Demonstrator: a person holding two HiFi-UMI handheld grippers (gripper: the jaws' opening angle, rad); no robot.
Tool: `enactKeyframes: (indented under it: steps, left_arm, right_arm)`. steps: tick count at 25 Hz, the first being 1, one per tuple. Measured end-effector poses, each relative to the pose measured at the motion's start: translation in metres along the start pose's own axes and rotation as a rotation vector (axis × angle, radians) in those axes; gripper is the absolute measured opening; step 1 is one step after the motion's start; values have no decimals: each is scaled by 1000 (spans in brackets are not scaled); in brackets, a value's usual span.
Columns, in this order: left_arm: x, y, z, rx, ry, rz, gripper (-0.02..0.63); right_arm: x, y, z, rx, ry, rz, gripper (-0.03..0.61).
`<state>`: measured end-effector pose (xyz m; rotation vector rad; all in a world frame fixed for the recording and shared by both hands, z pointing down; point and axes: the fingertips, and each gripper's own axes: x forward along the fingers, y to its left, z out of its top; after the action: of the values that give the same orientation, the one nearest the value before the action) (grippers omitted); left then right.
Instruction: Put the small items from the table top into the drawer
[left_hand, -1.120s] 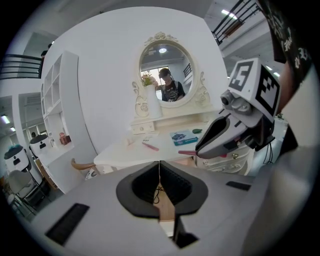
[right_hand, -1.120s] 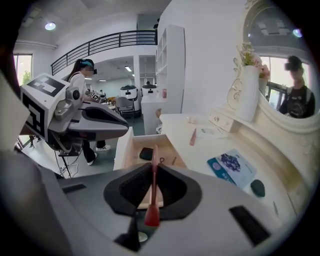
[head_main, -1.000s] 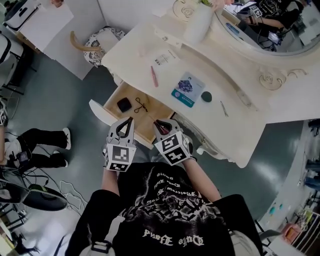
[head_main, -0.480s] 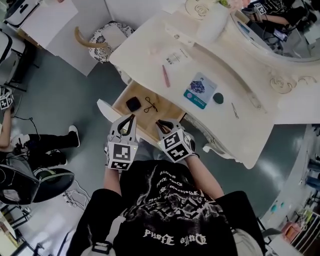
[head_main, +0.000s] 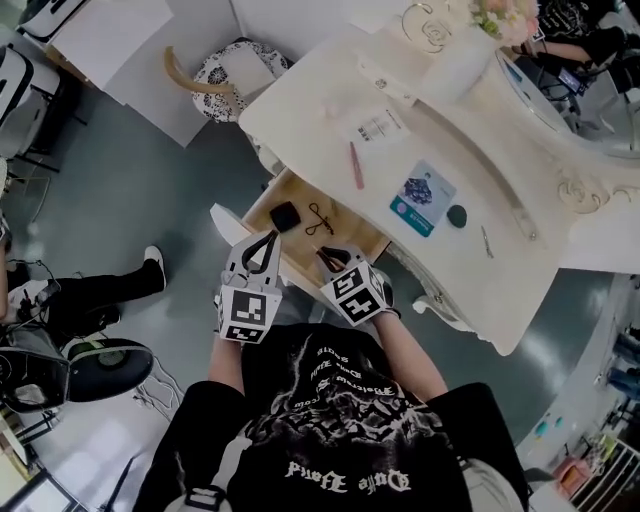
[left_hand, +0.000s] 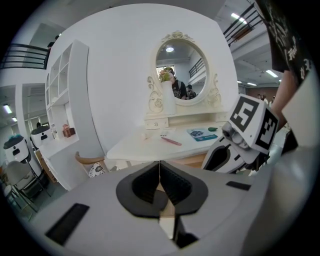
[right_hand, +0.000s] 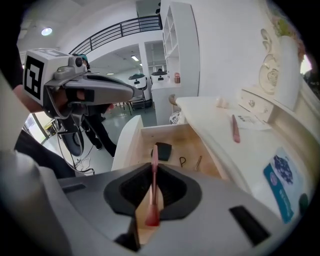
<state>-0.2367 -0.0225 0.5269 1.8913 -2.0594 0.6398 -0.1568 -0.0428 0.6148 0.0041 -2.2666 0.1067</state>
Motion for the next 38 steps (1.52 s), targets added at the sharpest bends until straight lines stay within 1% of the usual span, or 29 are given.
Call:
enactKeyframes:
  steps: [4, 9, 19, 23, 27, 32, 35, 38]
  left_arm:
    - [1, 10, -6, -15, 12, 3, 15]
    - [1, 26, -2, -25, 1, 22, 15]
    - [-1, 43, -14, -43, 28, 32, 15]
    - [2, 52, -19, -42, 38, 35, 15]
    - [2, 59, -22, -43, 47, 39, 15]
    - [5, 66, -20, -40, 45, 45, 15]
    - [3, 67, -27, -40, 63, 40, 15]
    - [4, 71, -32, -39, 74, 40, 15]
  right_arm:
    - [15, 2, -3, -5, 24, 18, 51]
    - [34, 3, -8, -13, 46, 40, 51]
    - [71, 5, -9, -22, 94, 91, 51]
    - [82, 2, -10, -50, 104, 109, 51]
    - [90, 9, -17, -59, 128, 142, 51]
    - [98, 7, -24, -60, 152, 145, 51]
    - [102, 9, -26, -49, 157, 147, 52]
    - [109, 9, -30, -70, 176, 153, 52]
